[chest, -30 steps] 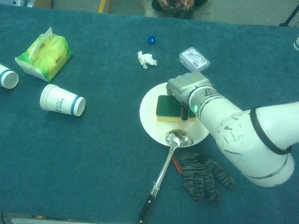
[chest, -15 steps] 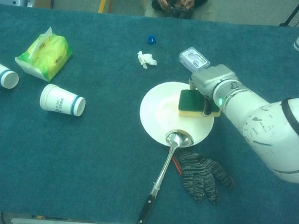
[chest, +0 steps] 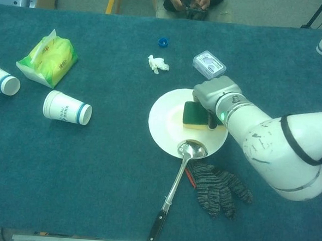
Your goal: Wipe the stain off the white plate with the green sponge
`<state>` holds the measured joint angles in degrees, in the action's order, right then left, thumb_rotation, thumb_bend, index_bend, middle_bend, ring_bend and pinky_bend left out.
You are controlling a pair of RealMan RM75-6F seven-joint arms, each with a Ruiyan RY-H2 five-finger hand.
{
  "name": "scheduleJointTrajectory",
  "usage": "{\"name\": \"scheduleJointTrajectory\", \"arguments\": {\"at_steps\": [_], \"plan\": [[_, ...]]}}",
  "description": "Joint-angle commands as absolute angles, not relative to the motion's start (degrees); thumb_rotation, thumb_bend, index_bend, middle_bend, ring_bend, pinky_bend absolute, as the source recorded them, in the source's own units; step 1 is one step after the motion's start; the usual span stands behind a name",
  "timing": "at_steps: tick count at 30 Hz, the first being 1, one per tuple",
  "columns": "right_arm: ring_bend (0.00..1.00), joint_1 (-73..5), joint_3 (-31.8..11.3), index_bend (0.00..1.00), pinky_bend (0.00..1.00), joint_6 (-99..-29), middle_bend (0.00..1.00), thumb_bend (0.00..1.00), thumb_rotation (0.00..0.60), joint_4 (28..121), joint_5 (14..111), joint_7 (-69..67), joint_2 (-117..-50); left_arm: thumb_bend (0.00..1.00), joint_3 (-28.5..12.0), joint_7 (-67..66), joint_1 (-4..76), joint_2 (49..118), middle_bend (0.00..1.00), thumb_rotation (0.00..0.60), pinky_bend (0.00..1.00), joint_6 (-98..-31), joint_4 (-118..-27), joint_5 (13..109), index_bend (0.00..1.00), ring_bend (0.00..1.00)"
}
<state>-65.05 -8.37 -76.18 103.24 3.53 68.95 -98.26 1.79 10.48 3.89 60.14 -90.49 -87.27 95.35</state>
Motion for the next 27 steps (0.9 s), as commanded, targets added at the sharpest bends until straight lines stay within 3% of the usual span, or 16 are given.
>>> {"name": "scheduleJointTrajectory", "arguments": {"at_steps": [1,17,27], "plan": [[0.37,-65.6,-9.1,0.31,0.64,-76.2,0.35,0.19,0.6,102.4,3.5,69.6,-99.6,0.18,1.8,10.9,3.7,60.1,0.11,0.6,0.16,-90.8,-87.0,95.3,0.15,0.05],[0.37,-66.6,-13.1,0.31,0.64,-75.8,0.35,0.19,0.6,101.1,4.2,69.6,-102.5,0.18,1.6,11.8,3.4,59.9,0.11,0.6,0.16,-91.4,-86.4,95.2,0.15,0.05],[0.37,-67.5,-13.4,0.31,0.64,-76.5,0.35,0.19,0.6,100.1,2.3,72.2,-103.7,0.18,1.7,11.6,3.4,59.9,0.11,0.6,0.16,-91.3,-86.6,95.2,0.15,0.05]]}}
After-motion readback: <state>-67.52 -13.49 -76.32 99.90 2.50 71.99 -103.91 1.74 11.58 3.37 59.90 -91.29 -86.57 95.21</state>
